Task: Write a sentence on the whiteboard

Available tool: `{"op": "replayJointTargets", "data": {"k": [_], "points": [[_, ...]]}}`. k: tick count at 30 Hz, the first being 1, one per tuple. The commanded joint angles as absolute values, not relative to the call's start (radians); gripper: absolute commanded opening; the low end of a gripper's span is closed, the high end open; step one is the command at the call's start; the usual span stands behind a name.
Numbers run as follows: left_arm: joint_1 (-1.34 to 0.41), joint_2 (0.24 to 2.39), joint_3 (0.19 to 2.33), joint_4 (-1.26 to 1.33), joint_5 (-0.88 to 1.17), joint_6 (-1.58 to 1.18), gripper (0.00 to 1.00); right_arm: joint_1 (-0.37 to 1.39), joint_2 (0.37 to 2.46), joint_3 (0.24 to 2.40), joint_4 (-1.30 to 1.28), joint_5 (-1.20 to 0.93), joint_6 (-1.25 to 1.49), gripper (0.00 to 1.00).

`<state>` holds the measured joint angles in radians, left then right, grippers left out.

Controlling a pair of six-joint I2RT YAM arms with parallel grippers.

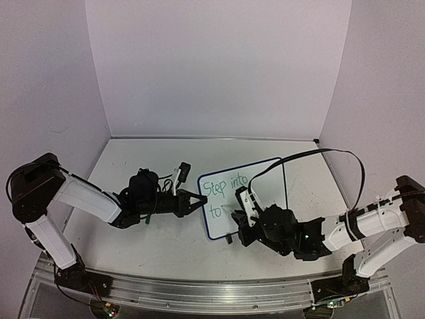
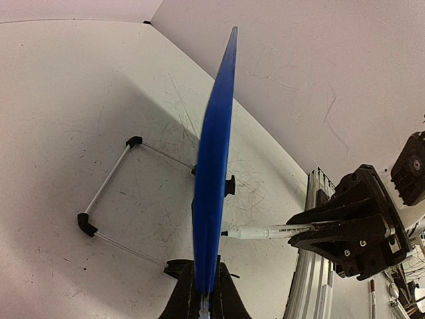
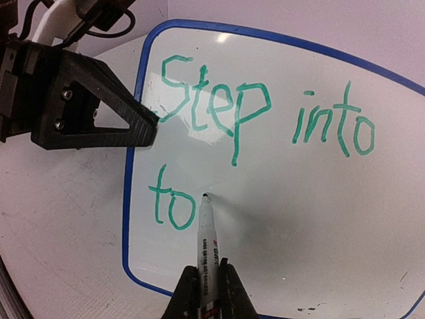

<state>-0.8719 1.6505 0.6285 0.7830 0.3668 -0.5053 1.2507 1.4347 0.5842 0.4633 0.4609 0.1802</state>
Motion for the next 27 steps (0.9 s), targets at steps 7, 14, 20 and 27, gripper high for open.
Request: {"op": "replayJointTargets", "data": {"k": [7, 14, 20, 27], "points": [[-0.877, 1.648, 0.635, 0.737, 0.344, -0.499, 0.00, 1.246, 1.457, 0.618, 0.480, 0.472, 0.186, 0.00], [-0.877, 1.644, 0.631, 0.737, 0.343, -0.499, 0.00, 1.246, 1.453, 0.619, 0.448, 0.470, 0.200, 0.00], [-0.877, 1.647, 0.633, 0.738, 0.345, -0.499, 0.00, 1.246, 1.445, 0.609, 0.423, 0.457, 0.223, 0.00], [-0.877, 1.649, 0.634, 0.737, 0.345, -0.499, 0.00, 1.247, 1.440, 0.598, 0.411, 0.436, 0.242, 0.00]]}}
